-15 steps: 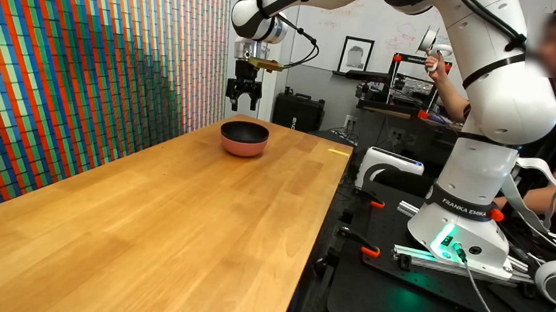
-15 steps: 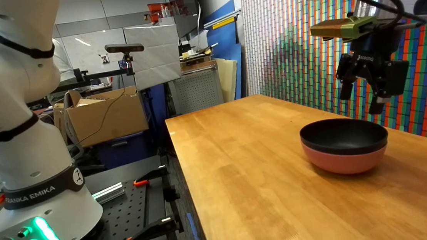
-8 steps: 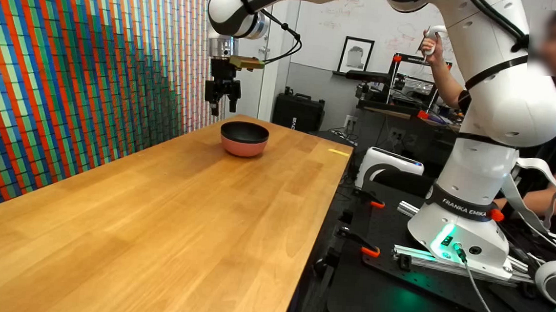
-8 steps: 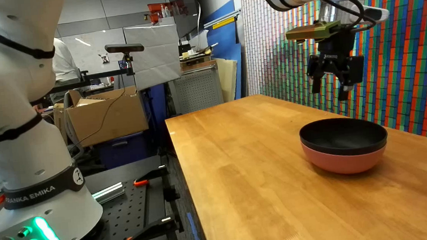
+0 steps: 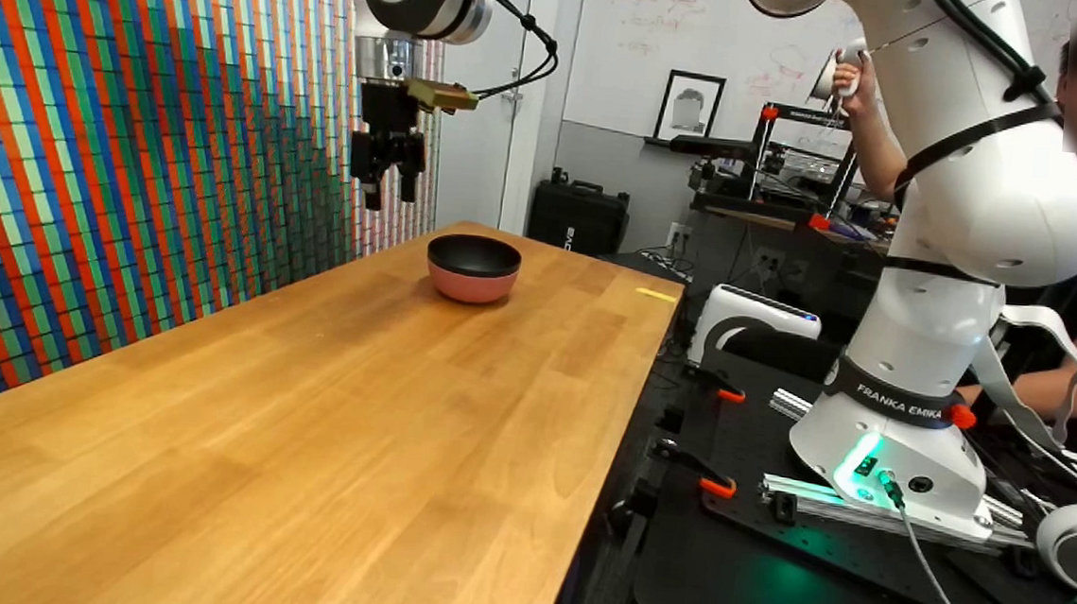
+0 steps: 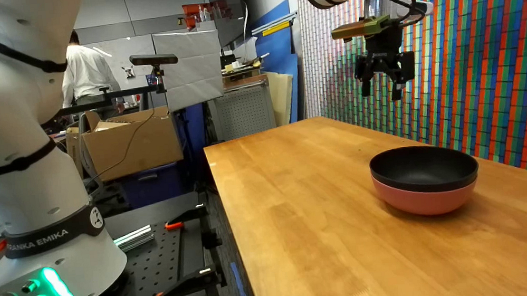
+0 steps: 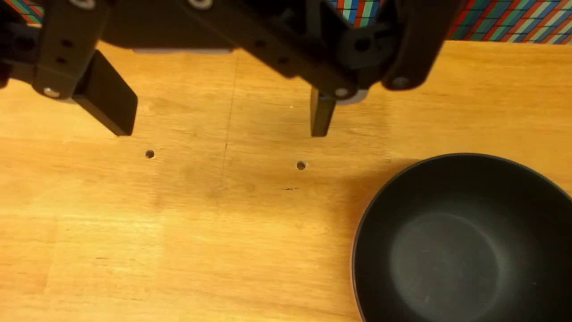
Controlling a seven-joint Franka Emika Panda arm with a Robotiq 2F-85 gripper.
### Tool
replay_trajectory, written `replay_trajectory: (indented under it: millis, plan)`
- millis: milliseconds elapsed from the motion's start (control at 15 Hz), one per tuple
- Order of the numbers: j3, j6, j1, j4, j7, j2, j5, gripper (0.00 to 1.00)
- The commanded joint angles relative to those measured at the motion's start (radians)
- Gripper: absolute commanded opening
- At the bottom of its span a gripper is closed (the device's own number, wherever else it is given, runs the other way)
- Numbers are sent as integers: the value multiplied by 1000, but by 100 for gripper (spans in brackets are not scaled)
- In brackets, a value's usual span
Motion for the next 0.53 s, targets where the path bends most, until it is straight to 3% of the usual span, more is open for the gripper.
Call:
replay_trajectory:
  millis: [0,67,467]
  plan:
    - [-1,-81,-3,32,-3,-19,-19,100]
    - [5,-33,-3,12,2,-9,-4,100]
    - [3,-54,-4,16,2,-13,-6,100]
